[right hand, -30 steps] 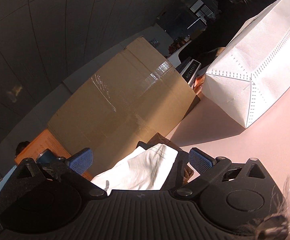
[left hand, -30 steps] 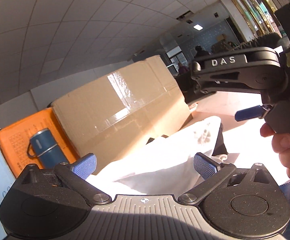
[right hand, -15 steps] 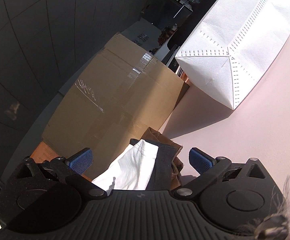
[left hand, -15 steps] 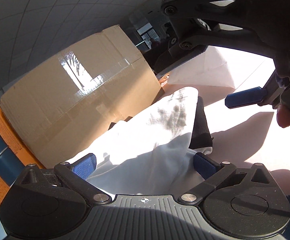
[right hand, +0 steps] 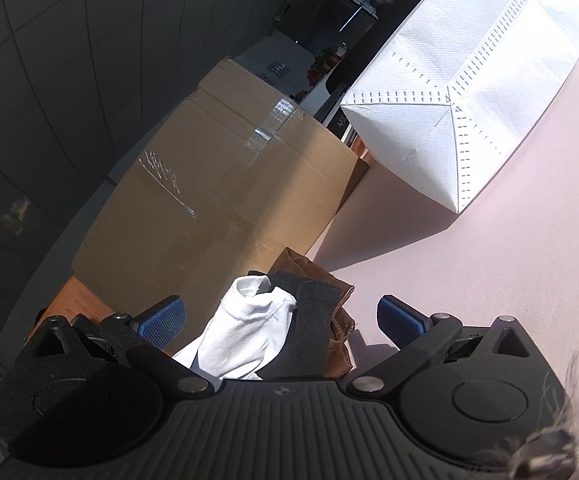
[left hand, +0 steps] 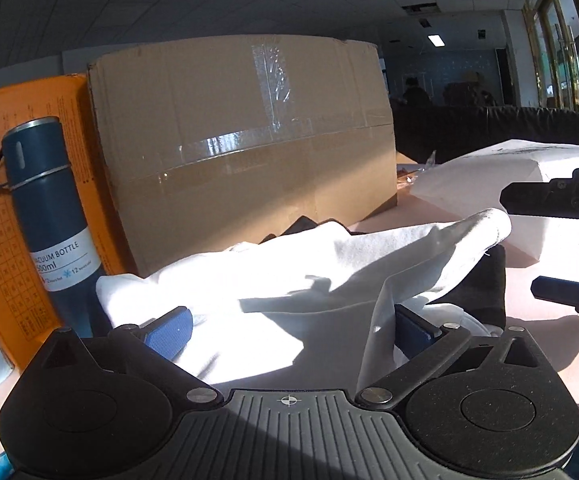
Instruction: Fold clothes
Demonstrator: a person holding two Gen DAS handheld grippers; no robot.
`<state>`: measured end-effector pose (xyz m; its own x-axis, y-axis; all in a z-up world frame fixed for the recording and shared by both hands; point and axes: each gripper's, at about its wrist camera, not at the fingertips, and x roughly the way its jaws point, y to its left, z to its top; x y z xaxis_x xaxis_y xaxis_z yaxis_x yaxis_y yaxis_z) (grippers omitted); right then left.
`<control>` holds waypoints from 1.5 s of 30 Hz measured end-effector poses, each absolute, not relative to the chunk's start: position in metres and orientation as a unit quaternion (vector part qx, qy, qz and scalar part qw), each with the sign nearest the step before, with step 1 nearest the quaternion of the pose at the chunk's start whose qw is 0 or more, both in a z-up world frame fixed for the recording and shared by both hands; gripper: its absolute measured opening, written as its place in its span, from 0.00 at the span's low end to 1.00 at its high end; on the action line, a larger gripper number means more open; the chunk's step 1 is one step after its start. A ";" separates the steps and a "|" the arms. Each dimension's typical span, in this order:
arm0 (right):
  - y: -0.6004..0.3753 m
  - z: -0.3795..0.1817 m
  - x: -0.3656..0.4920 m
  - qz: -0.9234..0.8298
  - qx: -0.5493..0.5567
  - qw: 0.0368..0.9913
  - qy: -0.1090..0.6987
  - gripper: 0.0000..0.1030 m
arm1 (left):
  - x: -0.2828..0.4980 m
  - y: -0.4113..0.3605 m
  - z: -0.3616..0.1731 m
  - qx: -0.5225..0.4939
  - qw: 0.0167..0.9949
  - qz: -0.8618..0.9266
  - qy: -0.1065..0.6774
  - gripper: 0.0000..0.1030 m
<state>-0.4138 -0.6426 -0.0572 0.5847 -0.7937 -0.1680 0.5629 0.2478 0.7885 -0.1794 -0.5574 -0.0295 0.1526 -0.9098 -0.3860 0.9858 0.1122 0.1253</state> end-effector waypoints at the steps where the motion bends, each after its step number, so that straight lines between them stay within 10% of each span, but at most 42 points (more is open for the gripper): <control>1: -0.643 -0.057 -0.413 -0.437 0.430 0.779 -0.132 1.00 | -0.178 -0.563 -0.028 0.169 0.737 -0.644 0.120 1.00; 11: -0.637 -0.055 -0.407 -0.446 0.419 0.781 -0.122 1.00 | -0.231 -0.590 -0.033 0.216 0.726 -0.645 0.096 0.98; 16: -0.639 -0.055 -0.407 -0.446 0.419 0.782 -0.119 1.00 | -0.203 -0.591 -0.033 0.150 0.706 -0.671 0.172 0.24; 20: -0.640 -0.056 -0.408 -0.448 0.423 0.779 -0.117 1.00 | -0.175 -0.580 -0.033 0.077 0.726 -0.650 0.213 0.09; 34: -0.643 -0.045 -0.378 -0.482 0.374 0.792 -0.034 0.97 | -0.097 -0.524 -0.034 -0.065 0.783 -0.568 0.247 0.06; 45: -0.625 -0.017 -0.301 -0.570 0.158 0.803 0.075 0.19 | -0.092 -0.530 -0.041 -0.076 0.737 -0.618 0.265 0.07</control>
